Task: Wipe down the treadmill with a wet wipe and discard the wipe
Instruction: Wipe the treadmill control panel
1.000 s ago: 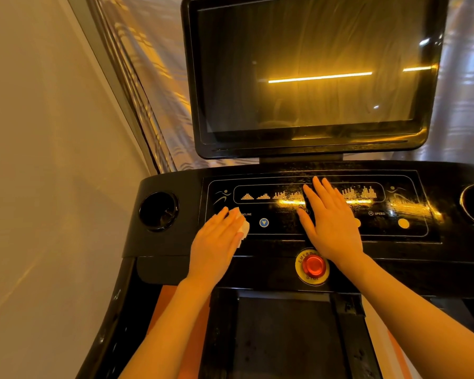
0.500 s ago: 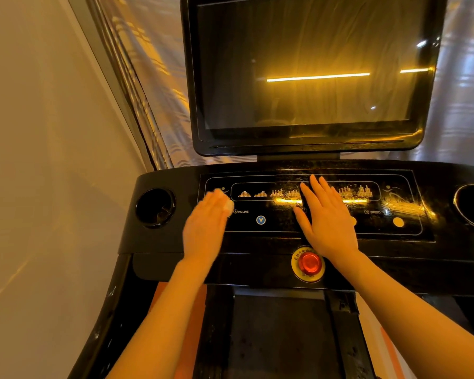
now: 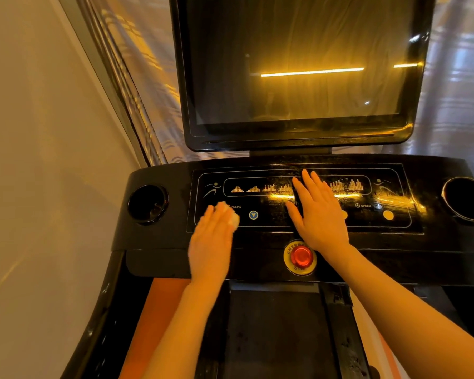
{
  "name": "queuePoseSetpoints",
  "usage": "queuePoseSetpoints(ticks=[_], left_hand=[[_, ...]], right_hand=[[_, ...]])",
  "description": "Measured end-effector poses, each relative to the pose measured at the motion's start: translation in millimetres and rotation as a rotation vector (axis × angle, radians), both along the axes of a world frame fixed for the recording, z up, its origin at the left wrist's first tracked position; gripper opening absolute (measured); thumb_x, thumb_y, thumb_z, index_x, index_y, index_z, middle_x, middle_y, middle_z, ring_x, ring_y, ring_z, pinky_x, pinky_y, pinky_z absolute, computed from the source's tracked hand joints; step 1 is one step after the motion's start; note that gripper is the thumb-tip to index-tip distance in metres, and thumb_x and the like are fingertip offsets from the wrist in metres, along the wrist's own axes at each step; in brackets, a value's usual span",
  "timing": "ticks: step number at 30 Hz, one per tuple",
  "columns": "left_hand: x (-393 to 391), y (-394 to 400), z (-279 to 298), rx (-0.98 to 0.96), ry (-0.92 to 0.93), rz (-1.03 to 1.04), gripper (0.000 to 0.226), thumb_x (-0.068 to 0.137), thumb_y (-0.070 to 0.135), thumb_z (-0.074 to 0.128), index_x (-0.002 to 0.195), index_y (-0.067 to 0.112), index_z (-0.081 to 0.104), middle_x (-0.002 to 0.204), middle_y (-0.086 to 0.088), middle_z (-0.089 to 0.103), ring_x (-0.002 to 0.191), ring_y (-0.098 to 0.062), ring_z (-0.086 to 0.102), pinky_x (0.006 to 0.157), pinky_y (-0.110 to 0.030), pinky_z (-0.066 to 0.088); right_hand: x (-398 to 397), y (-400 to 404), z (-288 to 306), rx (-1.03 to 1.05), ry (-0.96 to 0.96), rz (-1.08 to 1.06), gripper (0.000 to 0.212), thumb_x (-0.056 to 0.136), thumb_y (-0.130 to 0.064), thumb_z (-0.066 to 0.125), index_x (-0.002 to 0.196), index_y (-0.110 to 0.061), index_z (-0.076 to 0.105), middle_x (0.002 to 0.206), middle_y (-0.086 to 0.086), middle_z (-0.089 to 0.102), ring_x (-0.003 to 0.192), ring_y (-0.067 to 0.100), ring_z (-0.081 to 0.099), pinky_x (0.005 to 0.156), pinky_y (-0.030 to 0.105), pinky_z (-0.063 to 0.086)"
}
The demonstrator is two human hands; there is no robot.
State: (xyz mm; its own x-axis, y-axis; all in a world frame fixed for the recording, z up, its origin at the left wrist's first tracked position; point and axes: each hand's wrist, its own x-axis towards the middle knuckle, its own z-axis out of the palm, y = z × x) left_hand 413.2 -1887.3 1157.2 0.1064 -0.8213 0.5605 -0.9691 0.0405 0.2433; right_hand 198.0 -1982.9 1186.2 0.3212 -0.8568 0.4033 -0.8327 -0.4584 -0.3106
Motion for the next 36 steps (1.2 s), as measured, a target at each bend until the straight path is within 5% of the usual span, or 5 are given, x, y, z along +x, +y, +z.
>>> queuePoseSetpoints(ticks=[5,10,20,26,36], left_hand=[[-26.6,5.6,1.6,-0.025,0.078,0.088,0.053,0.077,0.002,0.073,0.125,0.012,0.055,0.133,-0.015,0.059,0.124,-0.041,0.053,0.095,-0.056,0.05],[-65.7,15.4,-16.5,0.055,-0.157,-0.139,0.072,0.072,0.015,0.075,0.139,0.013,0.05,0.146,-0.008,0.048,0.135,-0.033,0.044,0.109,-0.04,0.03],[14.1,36.9,-21.5,0.119,0.11,0.28,0.043,0.099,0.019,0.038,0.139,0.012,0.052,0.148,-0.009,0.047,0.141,-0.035,0.034,0.116,-0.043,0.025],[-38.9,31.6,-20.9,0.074,-0.128,-0.02,0.062,0.079,0.011,0.074,0.137,0.013,0.052,0.144,-0.009,0.051,0.134,-0.036,0.045,0.107,-0.043,0.032],[-6.9,51.3,-29.2,0.1,-0.053,0.21,0.05,0.086,0.014,0.067,0.135,0.016,0.056,0.144,-0.007,0.051,0.136,-0.034,0.043,0.111,-0.053,0.025]], right_hand=[[0.3,-0.2,-0.6,0.001,-0.005,-0.001,0.06,0.102,-0.047,0.036,0.151,-0.013,0.037,0.161,0.011,0.025,0.15,0.027,0.016,0.119,0.039,0.011],[-0.3,0.7,-0.2,-0.009,-0.002,0.0,0.057,0.102,-0.041,0.045,0.151,-0.013,0.036,0.161,0.011,0.025,0.151,0.026,0.015,0.119,0.039,0.01],[0.1,0.3,-0.3,-0.003,-0.006,0.002,0.057,0.102,-0.041,0.044,0.151,-0.012,0.036,0.161,0.012,0.025,0.15,0.028,0.016,0.12,0.04,0.011],[-0.1,0.3,0.3,-0.006,0.013,-0.003,0.057,0.103,-0.042,0.043,0.152,-0.013,0.034,0.161,0.012,0.024,0.151,0.027,0.014,0.12,0.039,0.009],[1.3,13.2,14.1,0.147,-0.175,0.027,0.05,0.102,-0.029,0.051,0.148,-0.012,0.041,0.16,0.01,0.028,0.151,0.025,0.015,0.12,0.037,0.012]])
